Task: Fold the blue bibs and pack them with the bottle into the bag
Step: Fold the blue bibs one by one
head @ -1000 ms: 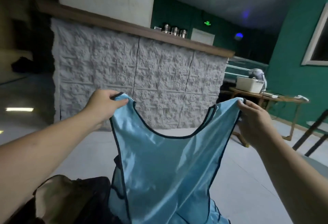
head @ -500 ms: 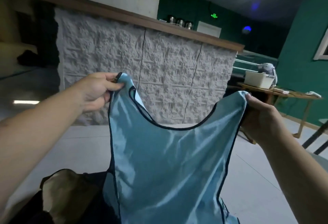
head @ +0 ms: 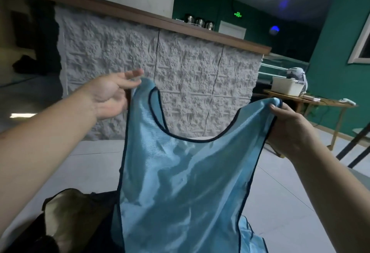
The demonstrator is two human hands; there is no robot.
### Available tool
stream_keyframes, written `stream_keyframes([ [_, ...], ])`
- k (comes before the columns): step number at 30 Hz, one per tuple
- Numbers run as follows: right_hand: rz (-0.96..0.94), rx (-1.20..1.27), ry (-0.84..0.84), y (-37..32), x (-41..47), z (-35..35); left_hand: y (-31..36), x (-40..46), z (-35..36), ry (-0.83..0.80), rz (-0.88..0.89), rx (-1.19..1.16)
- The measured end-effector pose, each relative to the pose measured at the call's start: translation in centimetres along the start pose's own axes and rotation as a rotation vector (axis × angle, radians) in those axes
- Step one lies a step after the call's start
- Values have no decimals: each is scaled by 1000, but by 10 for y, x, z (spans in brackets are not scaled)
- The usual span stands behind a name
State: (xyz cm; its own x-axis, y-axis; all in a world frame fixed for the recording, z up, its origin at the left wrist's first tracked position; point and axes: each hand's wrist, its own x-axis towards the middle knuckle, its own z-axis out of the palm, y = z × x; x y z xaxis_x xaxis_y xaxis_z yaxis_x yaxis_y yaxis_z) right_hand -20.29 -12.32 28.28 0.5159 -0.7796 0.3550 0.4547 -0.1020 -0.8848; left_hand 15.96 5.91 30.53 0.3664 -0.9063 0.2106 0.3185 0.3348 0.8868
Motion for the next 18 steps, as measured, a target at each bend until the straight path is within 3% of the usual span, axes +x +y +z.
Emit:
stream_keyframes([
  [2, -6, -34, 30, 1, 1, -3, 0, -1, 3, -34, -1, -106],
  [4, 5, -56, 70, 1, 1, -4, -3, 1, 7, 21, 13, 12],
  [7, -4, -59, 99, 1, 2, -5, -12, 7, 12, 192, 28, 294],
  [10, -31, -81, 119, 2, 4, -4, -19, 11, 7, 392, 139, 801],
  [12, -63, -77, 163, 3, 5, -6, -23, 12, 3, 433, 185, 956],
  [18, -99, -20, 139, -3, 4, -6, -22, 18, -7, 475, 192, 959],
])
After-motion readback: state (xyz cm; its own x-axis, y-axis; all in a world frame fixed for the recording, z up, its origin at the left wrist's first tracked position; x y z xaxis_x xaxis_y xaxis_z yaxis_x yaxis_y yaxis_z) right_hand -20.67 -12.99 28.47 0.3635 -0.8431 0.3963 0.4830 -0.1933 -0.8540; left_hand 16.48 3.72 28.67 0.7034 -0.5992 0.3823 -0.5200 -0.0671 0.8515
